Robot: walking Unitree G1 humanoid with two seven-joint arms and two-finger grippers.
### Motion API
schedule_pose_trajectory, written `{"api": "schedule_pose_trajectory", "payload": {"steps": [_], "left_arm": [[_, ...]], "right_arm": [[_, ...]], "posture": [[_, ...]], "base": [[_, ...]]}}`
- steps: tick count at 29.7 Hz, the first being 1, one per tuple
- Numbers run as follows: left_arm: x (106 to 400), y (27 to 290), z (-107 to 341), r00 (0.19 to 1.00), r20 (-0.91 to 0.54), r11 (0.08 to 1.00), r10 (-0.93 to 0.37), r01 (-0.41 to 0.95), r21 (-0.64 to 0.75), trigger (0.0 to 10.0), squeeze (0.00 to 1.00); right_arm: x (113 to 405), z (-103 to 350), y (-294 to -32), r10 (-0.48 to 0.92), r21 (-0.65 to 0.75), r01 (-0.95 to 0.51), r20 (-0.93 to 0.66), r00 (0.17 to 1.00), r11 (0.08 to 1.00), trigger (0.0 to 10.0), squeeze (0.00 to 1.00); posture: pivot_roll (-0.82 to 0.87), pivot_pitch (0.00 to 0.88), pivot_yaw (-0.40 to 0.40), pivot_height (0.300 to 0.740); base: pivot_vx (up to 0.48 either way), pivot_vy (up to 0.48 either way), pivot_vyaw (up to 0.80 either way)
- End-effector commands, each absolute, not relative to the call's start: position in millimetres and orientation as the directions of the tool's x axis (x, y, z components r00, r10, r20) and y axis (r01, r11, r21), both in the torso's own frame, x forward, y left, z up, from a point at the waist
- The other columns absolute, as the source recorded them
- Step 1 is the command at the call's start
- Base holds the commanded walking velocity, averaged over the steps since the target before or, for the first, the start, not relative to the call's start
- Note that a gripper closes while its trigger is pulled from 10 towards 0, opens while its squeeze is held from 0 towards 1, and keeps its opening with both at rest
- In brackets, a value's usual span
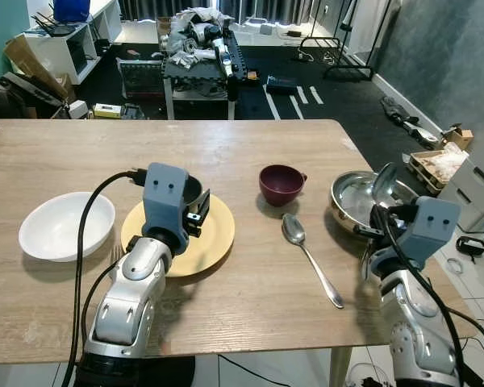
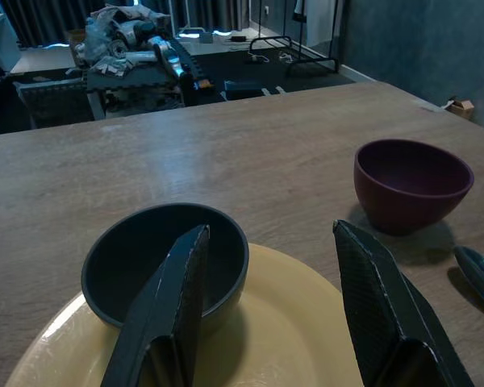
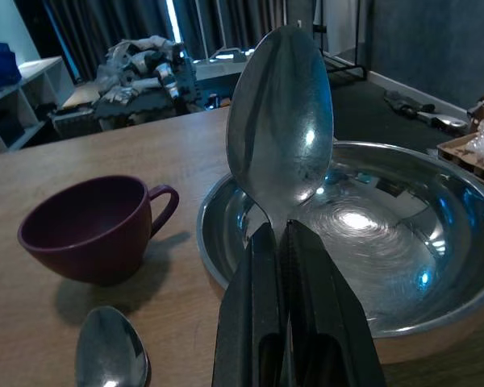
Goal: Setting the table
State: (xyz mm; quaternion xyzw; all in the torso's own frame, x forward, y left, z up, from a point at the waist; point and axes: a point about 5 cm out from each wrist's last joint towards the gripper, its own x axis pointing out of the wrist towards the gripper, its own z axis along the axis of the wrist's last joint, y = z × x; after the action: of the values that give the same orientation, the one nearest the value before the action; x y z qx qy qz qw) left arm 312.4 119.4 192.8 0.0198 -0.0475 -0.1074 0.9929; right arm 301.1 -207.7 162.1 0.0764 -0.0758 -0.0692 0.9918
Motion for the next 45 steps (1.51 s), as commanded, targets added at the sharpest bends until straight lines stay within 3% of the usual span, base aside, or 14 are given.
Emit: {"api": "schedule_pose_trajectory", "payload": {"steps": [1, 45], "left_arm": [[314, 121, 189, 0.975, 0.08, 0.978, -0.205, 0.202, 0.046, 10.0, 0.0], [315, 124, 185, 0.981, 0.061, 0.981, -0.186, 0.182, 0.067, 10.0, 0.0]], "right_arm": [[303, 158, -204, -0.122, 0.126, 0.107, 0.121, 0.985, 0.986, 10.0, 0.0], [307, 148, -200, -0.094, 0.067, 0.089, 0.074, 0.993, 0.994, 10.0, 0.0]], "posture": [[-0.07, 0.0, 0.036, 0.74], [-0.06, 0.0, 0.038, 0.74]], "base": [[0.0, 0.0, 0.8], [0.0, 0.0, 0.8]]}}
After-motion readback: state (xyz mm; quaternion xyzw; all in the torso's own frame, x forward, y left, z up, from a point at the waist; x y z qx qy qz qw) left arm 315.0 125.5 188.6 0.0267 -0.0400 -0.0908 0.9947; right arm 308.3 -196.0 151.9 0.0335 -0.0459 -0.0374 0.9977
